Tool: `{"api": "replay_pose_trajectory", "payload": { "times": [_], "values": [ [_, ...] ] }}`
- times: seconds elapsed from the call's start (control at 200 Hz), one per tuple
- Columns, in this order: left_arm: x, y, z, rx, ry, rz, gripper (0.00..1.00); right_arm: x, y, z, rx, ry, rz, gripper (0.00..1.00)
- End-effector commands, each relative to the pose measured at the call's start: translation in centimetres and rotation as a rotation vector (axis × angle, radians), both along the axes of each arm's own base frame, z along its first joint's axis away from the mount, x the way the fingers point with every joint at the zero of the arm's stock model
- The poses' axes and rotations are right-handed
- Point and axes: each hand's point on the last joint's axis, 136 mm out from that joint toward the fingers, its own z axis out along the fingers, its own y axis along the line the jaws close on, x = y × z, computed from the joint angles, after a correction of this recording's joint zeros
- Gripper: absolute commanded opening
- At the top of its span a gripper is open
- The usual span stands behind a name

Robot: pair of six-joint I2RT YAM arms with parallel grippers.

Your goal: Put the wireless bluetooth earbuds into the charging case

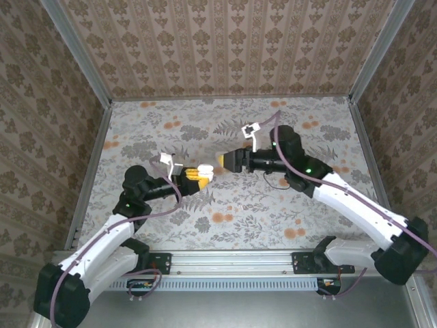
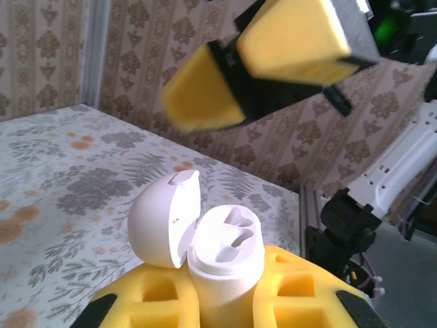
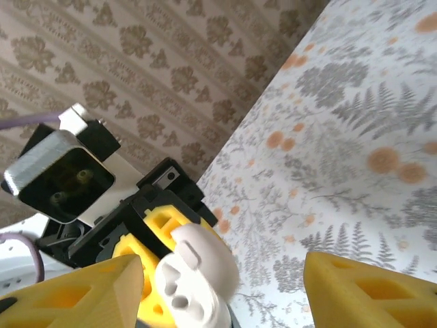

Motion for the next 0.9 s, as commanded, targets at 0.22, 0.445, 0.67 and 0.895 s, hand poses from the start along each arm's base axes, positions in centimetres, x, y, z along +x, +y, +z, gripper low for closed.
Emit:
{"api": "replay_pose_trajectory", "payload": {
  "times": [0.22, 0.445, 0.67, 0.895],
  "values": [
    [1.7, 2.2, -2.2, 0.060, 0.014, 0.162, 0.00, -0.9, -7.1, -14.2, -0.589, 0.337, -0.130, 0.45],
    [2.0, 2.8, -3.0, 0.077, 0.030, 0.199, 0.00, -2.0, -6.3, -21.2, -0.866, 0.467, -0.063, 0.42],
    [2.1, 3.0, -3.3, 0.081, 0.033, 0.214, 0.00, -2.0, -3.6, -23.8, -0.955, 0.525, -0.081, 0.41],
    [2.0, 3.3, -3.5, 0.084, 0.037, 0.220, 0.00, -2.2, -2.7, -26.2, -1.118, 0.554, -0.073, 0.42]
  ]
}}
